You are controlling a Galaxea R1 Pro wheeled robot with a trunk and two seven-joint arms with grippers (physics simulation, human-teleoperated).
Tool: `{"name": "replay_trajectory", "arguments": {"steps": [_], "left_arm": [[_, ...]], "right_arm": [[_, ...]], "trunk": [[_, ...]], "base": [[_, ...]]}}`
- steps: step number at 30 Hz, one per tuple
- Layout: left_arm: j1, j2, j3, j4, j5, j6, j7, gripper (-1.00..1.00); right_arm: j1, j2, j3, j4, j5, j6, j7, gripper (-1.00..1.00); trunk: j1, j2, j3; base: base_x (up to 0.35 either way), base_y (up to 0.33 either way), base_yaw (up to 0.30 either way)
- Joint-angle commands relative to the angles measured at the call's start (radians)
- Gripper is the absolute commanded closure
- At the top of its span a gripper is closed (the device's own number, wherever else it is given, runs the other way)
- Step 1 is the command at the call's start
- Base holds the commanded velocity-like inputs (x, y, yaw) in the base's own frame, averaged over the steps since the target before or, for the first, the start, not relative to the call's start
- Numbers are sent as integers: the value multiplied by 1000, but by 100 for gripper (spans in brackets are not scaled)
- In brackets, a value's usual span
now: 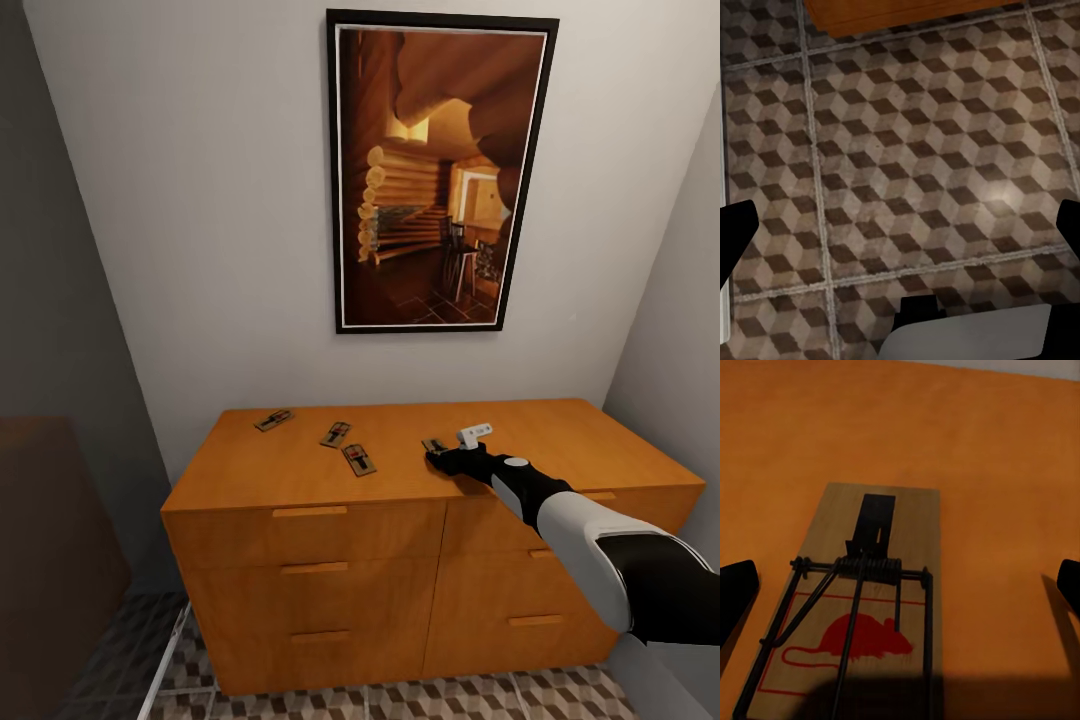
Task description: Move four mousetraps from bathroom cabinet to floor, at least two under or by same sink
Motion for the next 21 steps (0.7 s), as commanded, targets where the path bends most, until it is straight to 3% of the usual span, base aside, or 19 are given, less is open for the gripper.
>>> {"name": "replay_trajectory", "arguments": {"steps": [1, 21], "left_arm": [[-1, 0, -8, 1, 0, -3, 7, -100], [-1, 0, -8, 1, 0, -3, 7, -100]], "right_arm": [[-1, 0, 13, 1, 7, -6, 0, -100], [-1, 2, 13, 3, 6, -7, 0, -100]], "trunk": [[0, -1, -1], [0, -1, -1]], "base": [[0, 0, 0], [0, 0, 0]]}}
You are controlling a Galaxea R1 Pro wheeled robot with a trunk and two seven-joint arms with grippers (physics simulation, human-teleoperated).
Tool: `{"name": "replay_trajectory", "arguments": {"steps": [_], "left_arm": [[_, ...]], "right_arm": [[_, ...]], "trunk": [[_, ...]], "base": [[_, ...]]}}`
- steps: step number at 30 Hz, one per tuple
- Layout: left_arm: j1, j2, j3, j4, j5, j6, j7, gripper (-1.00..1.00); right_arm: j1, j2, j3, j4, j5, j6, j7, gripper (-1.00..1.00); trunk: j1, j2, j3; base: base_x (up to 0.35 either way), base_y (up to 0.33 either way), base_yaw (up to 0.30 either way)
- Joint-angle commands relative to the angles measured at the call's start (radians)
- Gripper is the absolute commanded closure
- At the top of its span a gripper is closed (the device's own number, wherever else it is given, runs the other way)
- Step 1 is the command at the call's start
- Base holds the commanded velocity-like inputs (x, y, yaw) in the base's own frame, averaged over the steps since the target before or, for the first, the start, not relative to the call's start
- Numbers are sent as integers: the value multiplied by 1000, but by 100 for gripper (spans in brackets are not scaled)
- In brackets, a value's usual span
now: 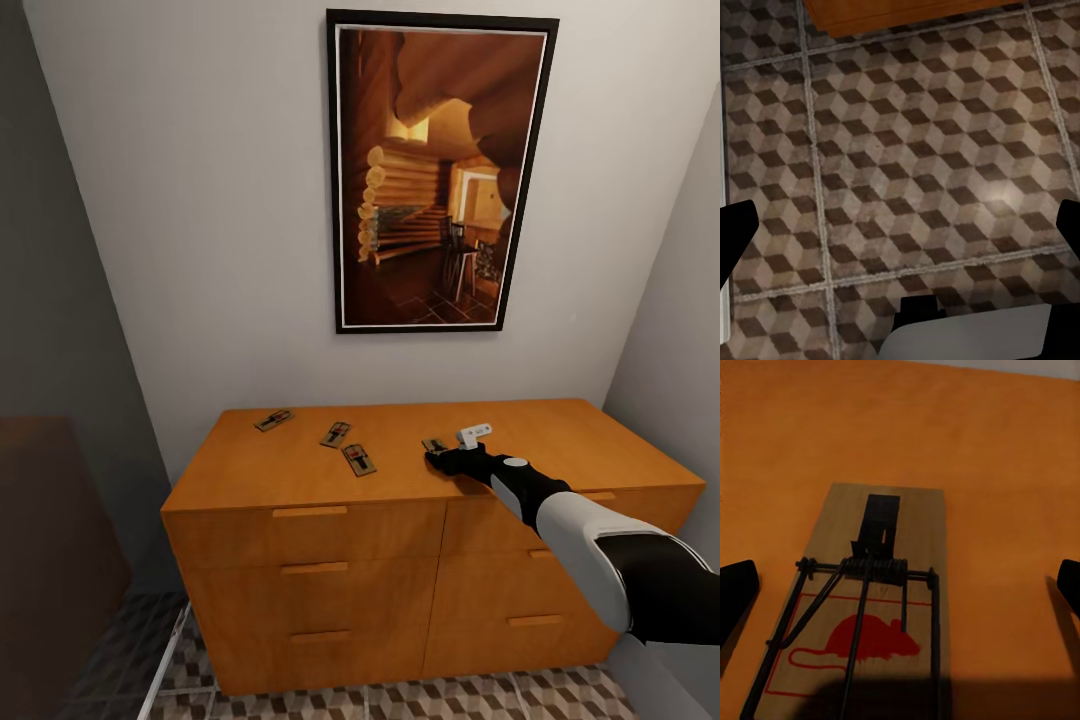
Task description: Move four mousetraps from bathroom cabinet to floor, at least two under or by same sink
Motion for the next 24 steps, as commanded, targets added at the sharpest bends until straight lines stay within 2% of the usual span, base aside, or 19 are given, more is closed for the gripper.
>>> {"name": "replay_trajectory", "arguments": {"steps": [1, 10, 11, 24], "left_arm": [[0, 0, -8, 1, 0, -3, 7, -100], [-1, 0, -8, 1, 0, -3, 7, -100], [-1, 0, -8, 1, 0, -3, 7, -100], [-1, 0, -8, 1, 0, -3, 7, -100]], "right_arm": [[-1, 0, 15, 2, 7, -6, 0, -100], [-1, 0, 15, 2, 7, -11, 0, -100], [-1, 0, 15, 2, 7, -17, 0, 100], [-1, 0, 15, 16, 7, -40, 0, 100]], "trunk": [[0, -1, -1], [0, -1, -1], [0, -1, -1], [0, -1, -1]], "base": [[0, 0, 0], [0, 0, 0], [0, 0, 0], [0, 0, 0]]}}
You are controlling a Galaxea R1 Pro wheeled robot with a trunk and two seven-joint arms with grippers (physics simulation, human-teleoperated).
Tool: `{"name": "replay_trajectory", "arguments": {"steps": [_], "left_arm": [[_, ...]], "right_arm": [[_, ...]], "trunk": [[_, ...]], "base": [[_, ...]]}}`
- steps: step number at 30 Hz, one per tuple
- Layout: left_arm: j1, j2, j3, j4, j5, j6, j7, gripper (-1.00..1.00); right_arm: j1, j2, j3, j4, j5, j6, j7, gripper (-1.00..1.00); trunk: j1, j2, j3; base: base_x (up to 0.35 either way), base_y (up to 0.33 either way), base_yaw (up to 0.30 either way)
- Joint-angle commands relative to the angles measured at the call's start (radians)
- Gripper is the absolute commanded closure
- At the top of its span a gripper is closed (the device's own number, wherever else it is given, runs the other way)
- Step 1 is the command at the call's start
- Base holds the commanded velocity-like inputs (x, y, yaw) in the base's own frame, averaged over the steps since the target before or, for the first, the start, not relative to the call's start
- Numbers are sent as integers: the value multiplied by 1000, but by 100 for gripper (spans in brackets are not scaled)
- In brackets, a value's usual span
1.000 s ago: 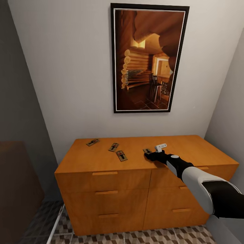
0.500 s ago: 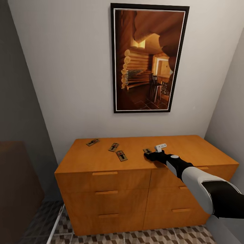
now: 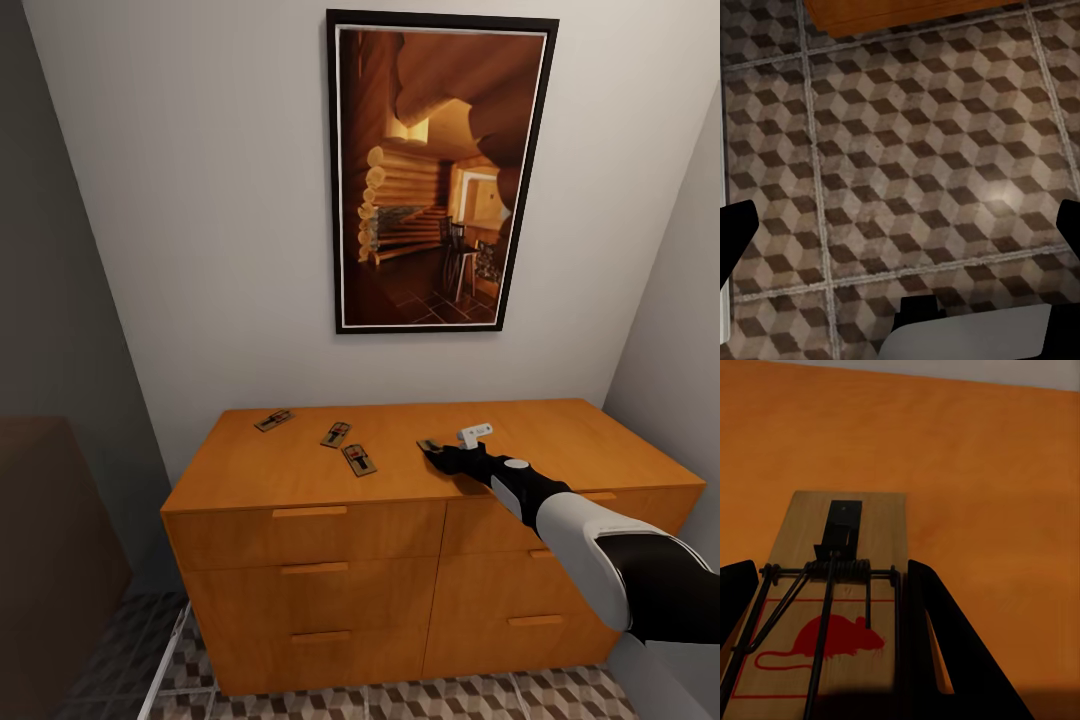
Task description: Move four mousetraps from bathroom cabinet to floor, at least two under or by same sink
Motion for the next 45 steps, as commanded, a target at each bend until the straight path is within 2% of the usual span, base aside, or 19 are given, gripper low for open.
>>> {"name": "replay_trajectory", "arguments": {"steps": [1, 26, 29, 31, 33, 40, 45], "left_arm": [[-1, 0, -8, 1, 0, -3, 7, -100], [-1, 0, -8, 1, 0, -3, 7, -100], [-1, 0, -8, 1, 0, -3, 7, -100], [-1, 0, -8, 1, 0, -3, 7, -100], [-1, 0, -8, 1, 0, -3, 7, -100], [-1, 0, -8, 1, 0, -3, 7, -100], [-1, 0, -8, 1, 0, -3, 7, -100]], "right_arm": [[0, 0, 28, 4, 13, -6, 2, 100], [0, -3, 25, -23, 16, 1, -7, 100], [0, -3, 25, -59, 17, 8, -8, 100], [0, -3, 25, -100, 17, 31, -9, 100], [0, -3, 25, -159, 18, 90, -8, 100], [0, -5, 26, -315, 18, 219, -8, 100], [0, -5, 27, -394, 18, 297, -8, 100]], "trunk": [[0, 0, -1], [0, 0, -1], [0, 0, -1], [0, 0, -1], [0, 0, -1], [0, 0, -1], [0, 0, -1]], "base": [[0, 0, 0], [0, 0, 0], [0, 0, 0], [0, 0, 0], [0, 0, 0], [0, 0, 0], [0, 0, 0]]}}
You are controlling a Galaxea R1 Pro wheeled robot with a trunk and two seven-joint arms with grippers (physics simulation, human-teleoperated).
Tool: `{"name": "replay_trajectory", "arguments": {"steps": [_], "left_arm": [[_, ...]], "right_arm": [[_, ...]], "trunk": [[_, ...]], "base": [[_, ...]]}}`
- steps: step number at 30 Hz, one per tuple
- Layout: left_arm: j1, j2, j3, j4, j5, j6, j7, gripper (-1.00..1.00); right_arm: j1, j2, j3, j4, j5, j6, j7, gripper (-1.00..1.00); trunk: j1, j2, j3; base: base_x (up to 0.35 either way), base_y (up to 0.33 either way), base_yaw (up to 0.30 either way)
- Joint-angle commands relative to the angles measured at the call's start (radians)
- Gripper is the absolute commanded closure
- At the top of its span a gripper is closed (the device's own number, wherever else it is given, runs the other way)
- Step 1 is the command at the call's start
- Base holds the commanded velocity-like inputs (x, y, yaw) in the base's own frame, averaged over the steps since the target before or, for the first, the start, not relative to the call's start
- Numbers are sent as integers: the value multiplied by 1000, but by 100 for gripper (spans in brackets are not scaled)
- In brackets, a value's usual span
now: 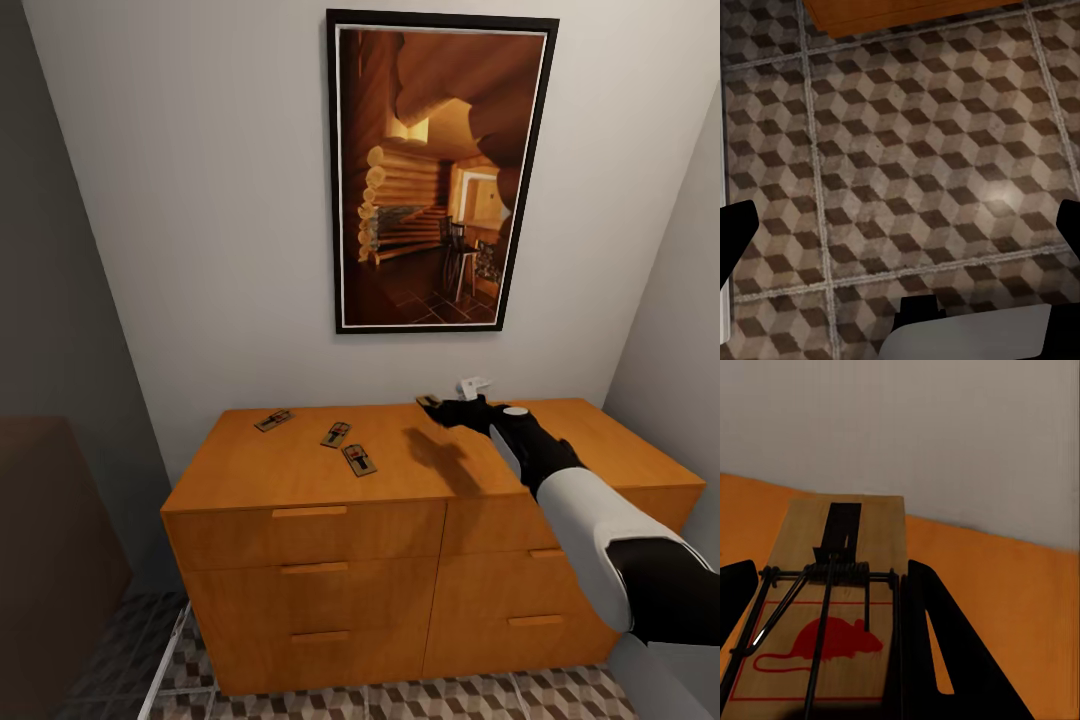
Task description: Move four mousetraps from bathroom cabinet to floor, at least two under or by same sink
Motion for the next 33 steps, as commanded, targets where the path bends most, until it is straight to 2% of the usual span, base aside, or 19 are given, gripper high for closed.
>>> {"name": "replay_trajectory", "arguments": {"steps": [1, 13, 33], "left_arm": [[-1, 0, -8, 1, 0, -3, 7, -100], [-1, 0, -8, 0, 0, -3, 7, -100], [0, 1, -8, -1, 0, -3, 7, -100]], "right_arm": [[0, -1, 2, -9, 5, 12, 3, 100], [0, 0, 4, -37, 7, 41, 1, 100], [0, 1, 4, -23, 7, 40, 1, 100]], "trunk": [[0, -1, -1], [0, -1, -1], [0, -1, -1]], "base": [[0, 0, 0], [-65, 10, 0], [-291, 79, 0]]}}
